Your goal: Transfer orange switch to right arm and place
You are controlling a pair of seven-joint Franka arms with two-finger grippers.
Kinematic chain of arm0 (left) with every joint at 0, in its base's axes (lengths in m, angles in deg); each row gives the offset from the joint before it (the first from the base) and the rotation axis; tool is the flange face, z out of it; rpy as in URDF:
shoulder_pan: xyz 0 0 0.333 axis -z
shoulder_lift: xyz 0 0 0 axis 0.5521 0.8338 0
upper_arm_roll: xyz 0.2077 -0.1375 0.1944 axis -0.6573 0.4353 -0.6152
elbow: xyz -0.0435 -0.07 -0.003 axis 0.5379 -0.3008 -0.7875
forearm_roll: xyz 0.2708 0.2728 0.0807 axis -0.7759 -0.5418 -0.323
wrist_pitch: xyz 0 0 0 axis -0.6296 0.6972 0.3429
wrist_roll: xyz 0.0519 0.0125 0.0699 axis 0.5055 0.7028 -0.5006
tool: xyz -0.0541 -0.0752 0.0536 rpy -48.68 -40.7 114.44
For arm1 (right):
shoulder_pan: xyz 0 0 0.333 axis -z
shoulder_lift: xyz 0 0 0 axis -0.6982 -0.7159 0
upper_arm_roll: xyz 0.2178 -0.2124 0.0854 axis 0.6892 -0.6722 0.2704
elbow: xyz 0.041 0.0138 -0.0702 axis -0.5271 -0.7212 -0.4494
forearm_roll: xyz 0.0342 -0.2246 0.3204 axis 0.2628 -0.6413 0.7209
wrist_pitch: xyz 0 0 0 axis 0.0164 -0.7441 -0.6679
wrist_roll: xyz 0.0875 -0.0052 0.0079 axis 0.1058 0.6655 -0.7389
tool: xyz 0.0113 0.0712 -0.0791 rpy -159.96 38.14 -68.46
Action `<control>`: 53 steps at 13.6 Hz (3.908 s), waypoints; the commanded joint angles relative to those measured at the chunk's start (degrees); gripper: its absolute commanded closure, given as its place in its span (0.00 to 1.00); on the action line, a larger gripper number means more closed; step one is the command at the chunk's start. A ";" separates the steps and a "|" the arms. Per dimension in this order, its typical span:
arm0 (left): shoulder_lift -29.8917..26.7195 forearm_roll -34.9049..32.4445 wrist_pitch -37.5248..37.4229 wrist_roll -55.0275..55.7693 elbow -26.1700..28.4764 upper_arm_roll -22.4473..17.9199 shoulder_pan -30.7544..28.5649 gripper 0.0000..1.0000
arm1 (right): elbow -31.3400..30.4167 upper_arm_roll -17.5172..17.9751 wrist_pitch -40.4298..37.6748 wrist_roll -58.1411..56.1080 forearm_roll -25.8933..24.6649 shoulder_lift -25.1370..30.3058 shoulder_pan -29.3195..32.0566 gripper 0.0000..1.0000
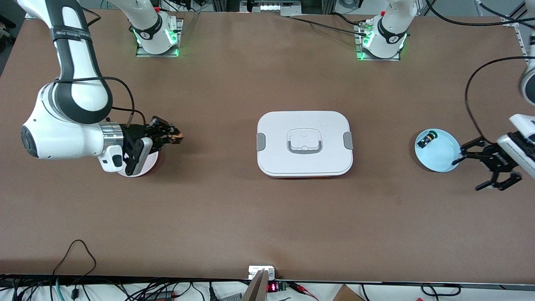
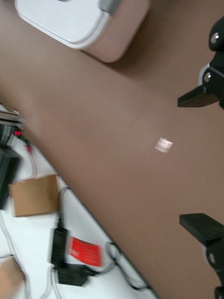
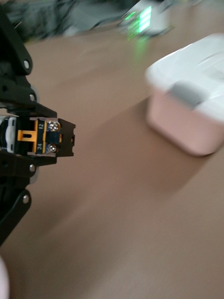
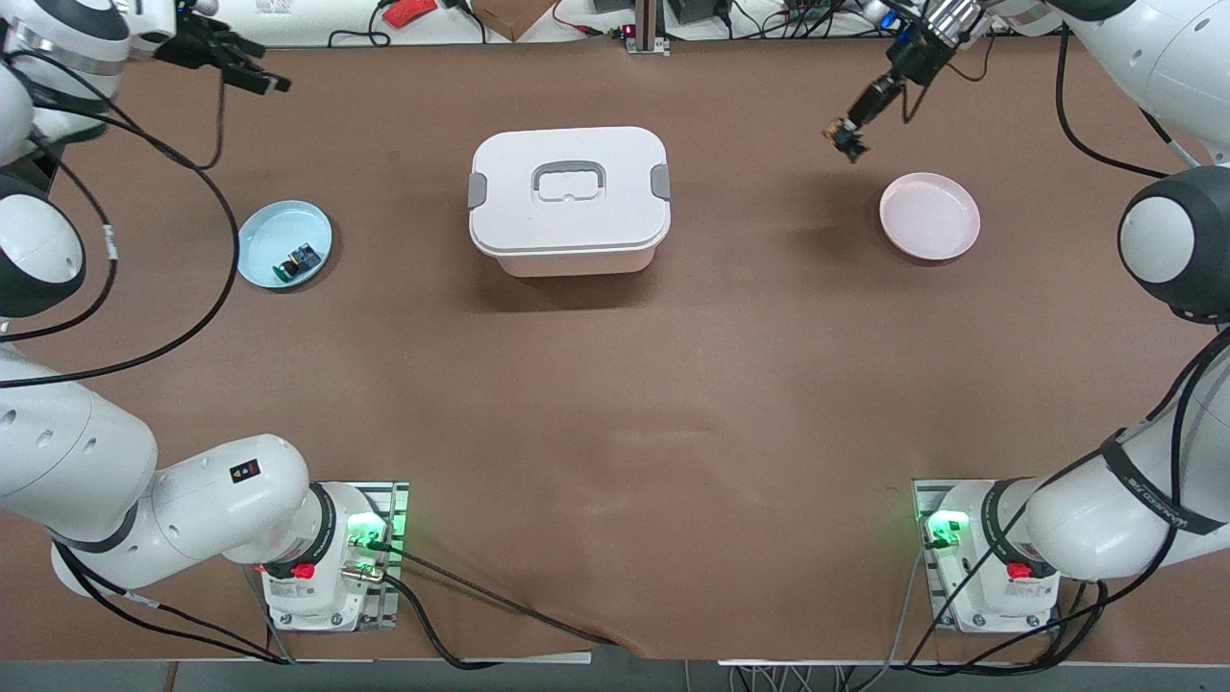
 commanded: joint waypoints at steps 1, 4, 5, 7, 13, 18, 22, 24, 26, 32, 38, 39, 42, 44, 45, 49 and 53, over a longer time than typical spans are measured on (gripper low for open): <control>-3.36 -13.92 -7.74 17.35 -6.36 -2.98 3.71 0.00 | -2.88 0.84 2.05 -9.60 -12.02 1.12 1.71 0.88; -5.55 -24.75 -16.27 35.81 -11.57 -3.25 7.66 0.00 | -6.40 0.93 8.02 -19.79 -22.68 1.56 2.49 0.88; -6.52 -27.48 -19.26 41.27 -12.79 -3.33 9.07 0.00 | -8.06 0.93 10.22 -21.66 -24.45 1.65 3.11 0.88; -7.75 -32.59 -26.02 52.61 -15.87 -3.60 12.94 0.00 | -11.40 0.93 15.92 -24.30 -28.14 2.00 3.46 0.88; -10.92 -37.70 -38.53 90.75 -17.03 -4.30 22.62 0.00 | -24.24 0.93 40.18 -33.00 -31.14 1.91 3.64 0.88; -10.75 -37.35 -33.53 92.74 -14.74 -4.30 21.92 0.00 | -30.13 0.93 50.93 -36.79 -31.76 0.60 4.43 0.88; -10.75 -37.44 -30.54 91.00 -13.69 -4.30 20.52 0.00 | -32.06 1.02 53.30 -36.79 -31.76 -0.46 4.52 0.87; -10.66 -37.09 -30.45 87.39 -13.51 -4.30 19.20 0.00 | -32.60 0.93 53.92 -36.01 -31.59 -0.55 4.52 0.73; -10.49 -37.00 -30.01 89.56 -12.90 -4.30 19.11 0.00 | -32.42 0.93 53.57 -35.82 -31.15 -0.03 4.78 0.02; -10.40 -37.00 -30.18 96.08 -11.93 -4.30 19.11 0.00 | -21.65 1.72 36.05 -20.74 -30.10 4.90 5.13 0.00; -10.40 -36.83 -30.45 95.99 -11.93 -4.30 19.11 0.00 | -5.63 1.28 13.16 -4.06 -21.92 5.86 6.19 0.00; -10.40 -36.48 -30.45 95.91 -11.93 -4.21 19.11 0.00 | -4.92 1.28 11.66 1.91 -21.92 6.74 6.02 0.00; -10.31 -36.04 -30.54 94.15 -11.93 -4.30 19.02 0.00 | -4.39 1.72 7.97 22.72 -20.26 9.90 5.49 0.00; -10.40 -35.95 -30.54 94.06 -12.01 -4.21 18.93 0.00 | -3.16 1.72 4.37 39.77 -20.33 11.05 4.09 0.00; -10.31 -35.77 -30.54 93.97 -12.01 -4.21 18.76 0.00 | -1.07 1.72 0.79 47.77 -20.77 11.31 3.82 0.00; -10.31 -33.40 -30.54 91.70 -11.93 -4.30 17.79 0.00 | 8.78 1.64 -12.50 57.25 -26.98 11.40 3.90 0.00; -10.31 -32.96 -30.54 90.98 -11.93 -4.30 17.17 0.00 | 12.49 1.46 -10.33 57.86 -31.23 12.02 11.26 0.00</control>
